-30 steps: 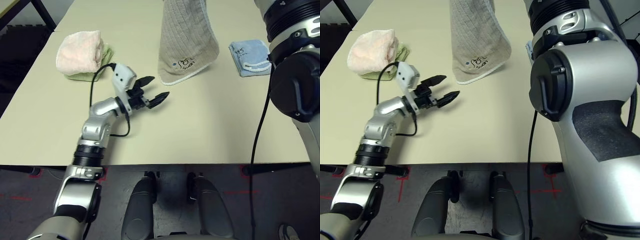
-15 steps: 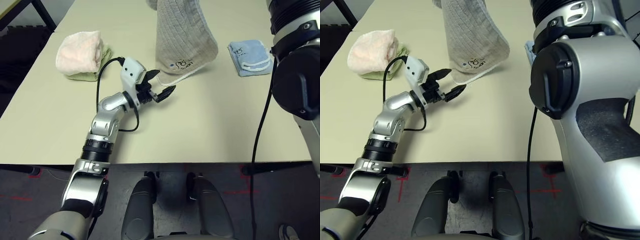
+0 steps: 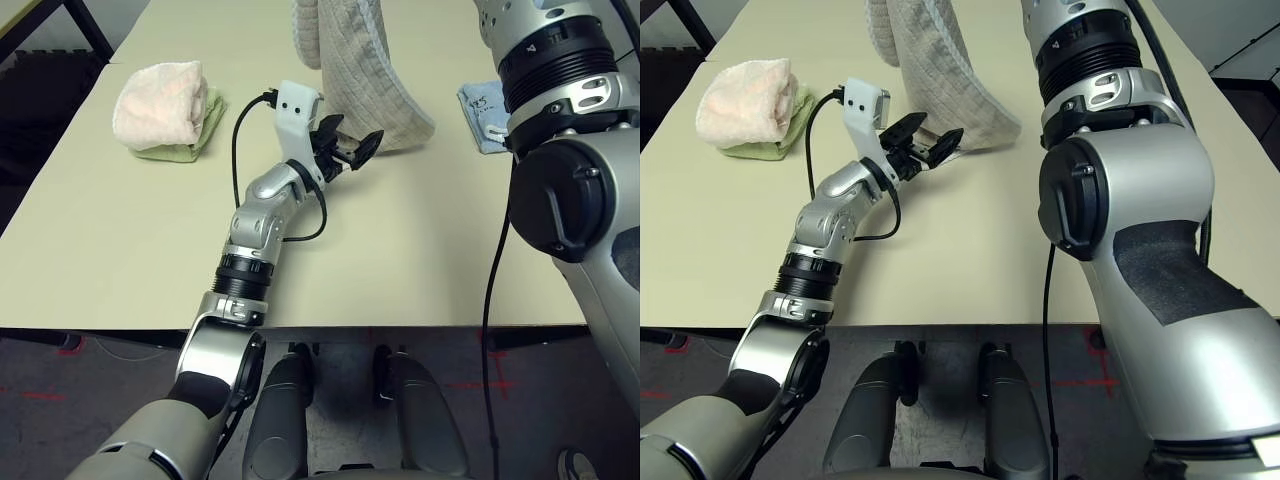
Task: Fold the towel and set it aside.
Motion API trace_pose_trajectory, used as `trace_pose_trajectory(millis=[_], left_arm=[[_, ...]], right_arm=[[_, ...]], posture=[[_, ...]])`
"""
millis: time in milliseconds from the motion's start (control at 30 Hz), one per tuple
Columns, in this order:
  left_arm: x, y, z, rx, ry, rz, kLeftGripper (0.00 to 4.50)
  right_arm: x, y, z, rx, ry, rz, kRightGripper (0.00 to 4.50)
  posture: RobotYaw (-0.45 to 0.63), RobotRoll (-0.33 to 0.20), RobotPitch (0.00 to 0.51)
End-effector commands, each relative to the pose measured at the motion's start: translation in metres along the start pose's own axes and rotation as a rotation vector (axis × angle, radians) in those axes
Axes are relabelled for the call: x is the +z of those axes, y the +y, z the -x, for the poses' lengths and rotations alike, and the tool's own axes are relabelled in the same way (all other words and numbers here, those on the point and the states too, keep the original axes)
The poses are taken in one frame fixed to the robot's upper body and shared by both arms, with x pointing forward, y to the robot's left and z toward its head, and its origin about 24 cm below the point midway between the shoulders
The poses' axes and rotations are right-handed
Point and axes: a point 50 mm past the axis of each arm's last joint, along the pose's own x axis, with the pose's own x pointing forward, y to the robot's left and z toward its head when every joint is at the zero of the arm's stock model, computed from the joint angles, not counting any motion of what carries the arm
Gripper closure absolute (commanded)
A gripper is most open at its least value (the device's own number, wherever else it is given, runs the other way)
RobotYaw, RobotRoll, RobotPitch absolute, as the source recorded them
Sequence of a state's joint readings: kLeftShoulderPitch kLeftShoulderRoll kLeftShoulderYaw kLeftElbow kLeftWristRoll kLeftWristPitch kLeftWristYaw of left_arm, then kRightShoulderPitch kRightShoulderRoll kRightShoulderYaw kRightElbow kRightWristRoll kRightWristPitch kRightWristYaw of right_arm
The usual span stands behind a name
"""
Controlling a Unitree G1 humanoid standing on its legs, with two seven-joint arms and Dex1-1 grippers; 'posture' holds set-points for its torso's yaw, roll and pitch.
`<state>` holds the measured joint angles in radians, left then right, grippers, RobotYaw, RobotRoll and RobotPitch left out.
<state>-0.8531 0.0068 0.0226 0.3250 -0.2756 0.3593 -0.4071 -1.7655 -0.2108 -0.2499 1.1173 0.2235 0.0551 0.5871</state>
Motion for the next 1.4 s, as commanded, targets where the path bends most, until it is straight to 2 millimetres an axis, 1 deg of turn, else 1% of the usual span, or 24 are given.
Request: trace_pose_trajectory(millis=[33,200,367,400,467,500,567,733,800,933,1000,1033,1167,1233,1300,1400], left_arm=[[0.000,-0.003,-0.008,0.076,0.001,0.087,0.00],[0.003,-0.001,-0.021,0.141,-0.002,0.157,0.00],[0.004,0.007,-0.028,0.198,0.010,0.159,0.00],[0.004,0.009,-0.028,0.199,0.009,0.159,0.18],[0.005,0.010,-0.027,0.182,0.006,0.164,0.60],[0.005,0.011,-0.026,0.168,0.006,0.170,0.93],[0.007,0.014,-0.021,0.117,0.009,0.173,1.69],[0.008,0.026,0.005,-0.009,0.060,0.152,3.68],[0.010,0.038,0.019,-0.031,0.090,0.131,4.47],[0.017,0.052,0.035,-0.064,0.120,0.108,4.49],[0.023,0.060,0.043,-0.096,0.144,0.057,4.49],[0.024,0.062,0.049,-0.131,0.164,0.025,4.49],[0.025,0.068,0.079,-0.353,0.317,-0.121,4.49],[0.024,0.079,0.094,-0.403,0.421,-0.221,4.49],[0.025,0.092,0.105,-0.417,0.497,-0.312,4.49],[0.031,0.110,0.111,-0.387,0.554,-0.434,4.49]], right_arm=[[0.014,0.007,-0.005,0.026,-0.052,-0.016,4.46],[0.017,0.010,-0.006,0.037,-0.063,-0.023,4.46],[0.021,0.009,-0.005,0.033,-0.076,-0.027,4.46],[0.022,0.008,-0.005,0.029,-0.077,-0.027,4.49],[0.022,0.005,-0.003,0.020,-0.076,-0.025,4.50],[0.022,0.004,-0.002,0.015,-0.075,-0.023,4.50],[0.021,0.001,0.000,0.001,-0.070,-0.018,4.50],[0.018,-0.009,0.006,-0.034,-0.054,-0.002,4.50],[0.018,-0.014,0.009,-0.051,-0.049,0.004,4.50],[0.016,-0.019,0.013,-0.071,-0.043,0.007,4.50],[0.016,-0.021,0.014,-0.076,-0.039,0.008,4.50],[0.015,-0.022,0.015,-0.078,-0.037,0.010,4.50],[0.014,-0.027,0.020,-0.086,-0.022,0.021,4.50],[0.012,-0.031,0.024,-0.094,-0.010,0.033,4.50],[0.010,-0.036,0.029,-0.104,0.004,0.041,4.50],[0.004,-0.048,0.041,-0.142,0.041,0.046,4.50]], posture=[[0.00,0.000,0.233],[0.00,0.000,0.228],[-0.01,0.000,0.228],[-0.01,0.000,0.228],[-0.01,0.000,0.228],[-0.01,0.000,0.228],[-0.02,0.000,0.227],[-0.02,0.000,0.227],[-0.01,0.000,0.226],[-0.01,0.000,0.227],[-0.01,0.000,0.227],[-0.01,0.000,0.227],[-0.02,0.000,0.225],[-0.02,0.000,0.225],[-0.02,0.000,0.225],[-0.02,0.000,0.225]])
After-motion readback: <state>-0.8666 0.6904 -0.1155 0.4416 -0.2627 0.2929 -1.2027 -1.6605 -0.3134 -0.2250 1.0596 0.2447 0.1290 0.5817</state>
